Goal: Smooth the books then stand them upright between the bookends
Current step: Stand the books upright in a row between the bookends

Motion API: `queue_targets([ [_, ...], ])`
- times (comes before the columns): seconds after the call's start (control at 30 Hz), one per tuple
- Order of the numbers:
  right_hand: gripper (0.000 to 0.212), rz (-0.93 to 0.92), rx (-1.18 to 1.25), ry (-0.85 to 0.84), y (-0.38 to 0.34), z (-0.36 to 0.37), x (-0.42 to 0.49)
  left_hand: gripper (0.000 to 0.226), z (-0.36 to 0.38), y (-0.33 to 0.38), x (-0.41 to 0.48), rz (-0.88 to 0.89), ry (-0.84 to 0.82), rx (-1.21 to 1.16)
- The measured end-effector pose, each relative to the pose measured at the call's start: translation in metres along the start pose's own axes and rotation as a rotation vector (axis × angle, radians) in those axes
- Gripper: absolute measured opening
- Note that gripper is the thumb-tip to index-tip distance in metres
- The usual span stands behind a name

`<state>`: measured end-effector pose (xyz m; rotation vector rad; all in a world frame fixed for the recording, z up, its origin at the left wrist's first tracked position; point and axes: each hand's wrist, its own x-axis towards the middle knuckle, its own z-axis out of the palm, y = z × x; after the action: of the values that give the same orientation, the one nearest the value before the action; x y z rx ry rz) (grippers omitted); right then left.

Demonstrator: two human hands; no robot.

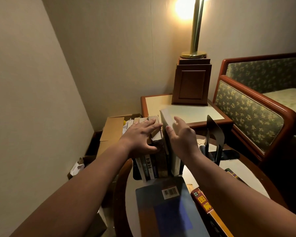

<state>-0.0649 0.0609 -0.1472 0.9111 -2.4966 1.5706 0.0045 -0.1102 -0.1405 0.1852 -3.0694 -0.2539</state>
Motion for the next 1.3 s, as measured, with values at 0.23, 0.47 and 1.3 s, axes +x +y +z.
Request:
queue_targets([
  [0.23,0.059,0.177,0.594,-0.268,0.041,0.018,-0.036,0.089,-0.001,-0.001,0.0,0.003,-0.022,0.009],
  [0.47,0.066,0.332,0.716,-0.422,0.083,0.035,-0.058,0.091,-0.003,-0.004,0.002,0.017,-0.059,0.022],
  [1.3,0.076,0.312,0.749,-0.435,0.111,0.061,-0.026,0.102,-0.006,-0.002,0.043,0.126,-0.139,0.038],
])
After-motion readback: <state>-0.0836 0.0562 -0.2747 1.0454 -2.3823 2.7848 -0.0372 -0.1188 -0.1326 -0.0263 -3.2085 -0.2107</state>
